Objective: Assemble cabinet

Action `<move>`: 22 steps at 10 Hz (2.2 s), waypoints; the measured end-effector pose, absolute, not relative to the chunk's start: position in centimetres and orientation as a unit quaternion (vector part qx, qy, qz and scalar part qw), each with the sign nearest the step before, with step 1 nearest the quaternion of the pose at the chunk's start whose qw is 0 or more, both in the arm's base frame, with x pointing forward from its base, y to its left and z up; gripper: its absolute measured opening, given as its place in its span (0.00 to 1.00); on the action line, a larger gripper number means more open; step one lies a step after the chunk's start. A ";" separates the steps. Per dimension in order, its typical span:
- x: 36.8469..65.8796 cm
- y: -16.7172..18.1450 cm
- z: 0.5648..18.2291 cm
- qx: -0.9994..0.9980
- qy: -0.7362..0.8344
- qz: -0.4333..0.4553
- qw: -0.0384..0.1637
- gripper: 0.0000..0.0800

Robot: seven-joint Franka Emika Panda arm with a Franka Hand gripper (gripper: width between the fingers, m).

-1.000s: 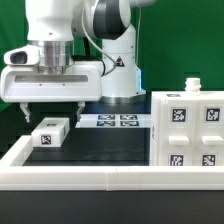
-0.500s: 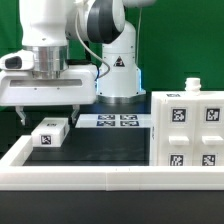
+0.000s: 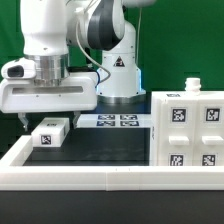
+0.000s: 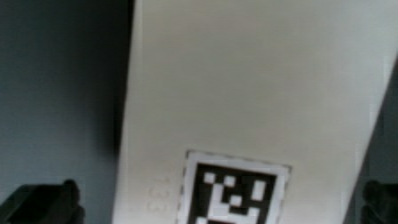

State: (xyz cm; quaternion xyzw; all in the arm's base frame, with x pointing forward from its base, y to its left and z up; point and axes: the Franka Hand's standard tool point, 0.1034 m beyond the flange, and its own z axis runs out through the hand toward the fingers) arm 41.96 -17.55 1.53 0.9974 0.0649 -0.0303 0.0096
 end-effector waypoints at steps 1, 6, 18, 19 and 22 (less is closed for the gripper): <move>42.0 -17.5 1.5 0.997 0.065 -0.030 0.010 1.00; 42.0 -17.5 1.5 0.997 0.066 -0.030 0.010 0.70; 47.8 -5.2 13.7 1.000 -0.009 -0.015 -0.015 0.70; 49.2 -3.0 15.3 0.999 -0.028 -0.019 -0.012 0.70; 51.1 -0.7 16.3 0.999 -0.026 -0.015 -0.013 0.70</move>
Offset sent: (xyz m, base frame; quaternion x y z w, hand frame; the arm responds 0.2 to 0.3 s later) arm 0.0009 -0.0004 -0.0033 -0.0013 0.0041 0.0003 1.0000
